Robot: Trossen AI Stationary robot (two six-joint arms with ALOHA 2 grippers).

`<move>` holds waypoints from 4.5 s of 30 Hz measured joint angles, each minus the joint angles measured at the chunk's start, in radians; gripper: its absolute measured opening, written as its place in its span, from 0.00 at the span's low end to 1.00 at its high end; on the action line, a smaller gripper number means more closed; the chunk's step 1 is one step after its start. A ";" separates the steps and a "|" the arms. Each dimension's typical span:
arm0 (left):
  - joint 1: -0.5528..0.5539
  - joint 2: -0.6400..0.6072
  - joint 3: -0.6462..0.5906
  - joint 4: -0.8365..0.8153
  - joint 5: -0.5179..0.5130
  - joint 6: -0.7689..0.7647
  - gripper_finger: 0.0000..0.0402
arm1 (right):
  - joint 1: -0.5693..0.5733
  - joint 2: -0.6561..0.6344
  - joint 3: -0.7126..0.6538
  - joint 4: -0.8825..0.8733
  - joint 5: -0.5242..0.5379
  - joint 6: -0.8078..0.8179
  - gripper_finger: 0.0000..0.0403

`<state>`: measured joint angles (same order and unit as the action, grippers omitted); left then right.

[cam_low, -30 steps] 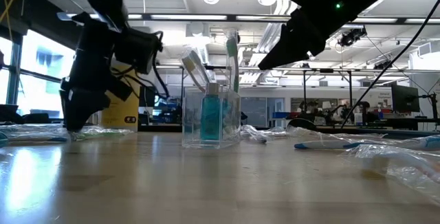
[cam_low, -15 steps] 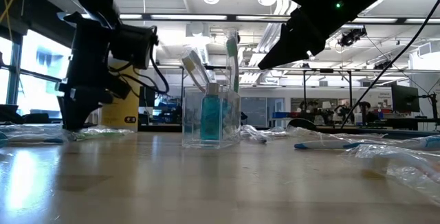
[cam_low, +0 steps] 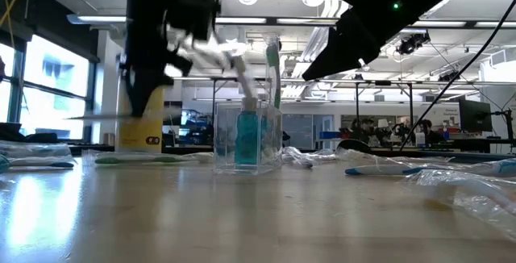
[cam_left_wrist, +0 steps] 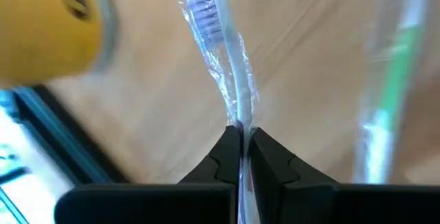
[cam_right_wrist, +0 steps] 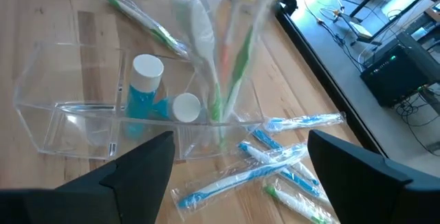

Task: Pick & Place toothbrushing station
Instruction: Put the purple toothbrush into the transparent organizer, then put the blue mouthwash into the transparent organizer

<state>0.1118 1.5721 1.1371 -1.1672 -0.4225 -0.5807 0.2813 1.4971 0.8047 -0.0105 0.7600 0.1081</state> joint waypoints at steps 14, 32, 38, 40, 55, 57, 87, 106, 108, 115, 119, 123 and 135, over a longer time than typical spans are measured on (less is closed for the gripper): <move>-0.364 -0.214 0.340 0.083 -0.437 0.102 0.01 | 0.000 0.000 0.000 0.012 0.107 0.027 0.81; -0.125 -0.437 -0.512 1.798 0.230 0.689 0.01 | 0.037 0.000 0.000 0.060 0.186 0.024 0.81; -0.009 -0.326 -0.660 2.168 0.363 0.587 0.00 | 0.046 0.000 0.000 0.070 0.239 -0.003 0.81; 0.007 -0.277 -0.661 2.192 0.371 0.575 0.00 | 0.045 0.000 0.000 0.078 0.240 -0.005 0.81; 0.016 -0.047 -0.549 2.230 0.381 0.606 0.00 | 0.024 0.000 0.000 0.089 0.256 -0.034 0.81; 0.024 -0.045 -0.549 2.223 0.381 0.602 0.00 | 0.024 0.000 0.000 0.087 0.255 -0.033 0.81; 0.039 0.031 -0.549 2.171 0.386 0.609 0.13 | 0.024 0.000 0.000 0.073 0.255 -0.032 0.81; 0.038 0.032 -0.550 2.084 0.387 0.602 0.14 | 0.024 0.000 0.000 0.074 0.255 -0.049 0.81; 0.038 0.032 -0.550 2.080 0.395 0.602 0.14 | 0.024 0.000 0.000 0.074 0.255 -0.049 0.81; 0.039 0.032 -0.550 2.059 0.413 0.609 0.14 | 0.023 0.000 0.000 0.074 0.255 -0.053 0.81; 0.038 0.032 -0.550 2.059 0.413 0.607 0.17 | 0.017 0.000 0.000 0.074 0.254 -0.053 0.81; 0.039 0.032 -0.550 2.066 0.413 0.595 0.26 | 0.009 0.000 0.000 0.074 0.249 -0.053 0.81; 0.038 -0.019 -0.549 2.090 0.405 0.634 0.49 | 0.006 0.000 0.000 0.074 0.236 -0.061 0.81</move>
<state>0.1501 1.5526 0.5877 0.9226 -0.0172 0.0531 0.2878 1.4971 0.8047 0.0639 0.9962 0.0475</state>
